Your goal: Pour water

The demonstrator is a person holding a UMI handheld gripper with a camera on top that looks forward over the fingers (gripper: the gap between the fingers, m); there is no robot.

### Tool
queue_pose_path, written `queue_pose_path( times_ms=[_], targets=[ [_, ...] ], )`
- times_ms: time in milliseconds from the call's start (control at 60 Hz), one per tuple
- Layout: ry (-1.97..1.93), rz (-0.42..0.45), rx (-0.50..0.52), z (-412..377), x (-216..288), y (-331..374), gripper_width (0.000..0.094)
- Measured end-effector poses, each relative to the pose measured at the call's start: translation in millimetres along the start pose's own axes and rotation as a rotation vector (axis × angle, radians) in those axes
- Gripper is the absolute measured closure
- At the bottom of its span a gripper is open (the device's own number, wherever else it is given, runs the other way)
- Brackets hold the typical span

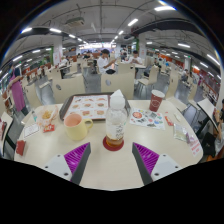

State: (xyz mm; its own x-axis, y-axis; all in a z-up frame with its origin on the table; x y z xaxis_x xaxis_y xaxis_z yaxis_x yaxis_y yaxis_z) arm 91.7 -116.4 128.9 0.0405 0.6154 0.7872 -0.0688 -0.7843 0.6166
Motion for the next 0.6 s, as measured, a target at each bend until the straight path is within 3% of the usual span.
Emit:
queue_pose_path(
  times_ms=[267, 600],
  targets=[
    [0.029, 0.039, -0.044, 2.0, 6.0, 98.4, 0.009],
    [0.014, 0.052, -0.047, 1.9, 3.6, 124.8, 0.0091]
  ],
)
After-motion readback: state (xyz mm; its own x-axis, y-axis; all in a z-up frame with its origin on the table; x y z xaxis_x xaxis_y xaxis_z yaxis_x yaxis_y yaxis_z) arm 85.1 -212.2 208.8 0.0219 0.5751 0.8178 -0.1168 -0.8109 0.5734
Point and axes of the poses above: the point between the fingertips, and its own axes, seen from behind it with the camera up: z to the right, x up, y backward, against the way the camera looks, the point moved 1 cm from there along y, backward, against the way the camera looks, and after that the axes turned 1 degree about z, right-handed, at the moved point
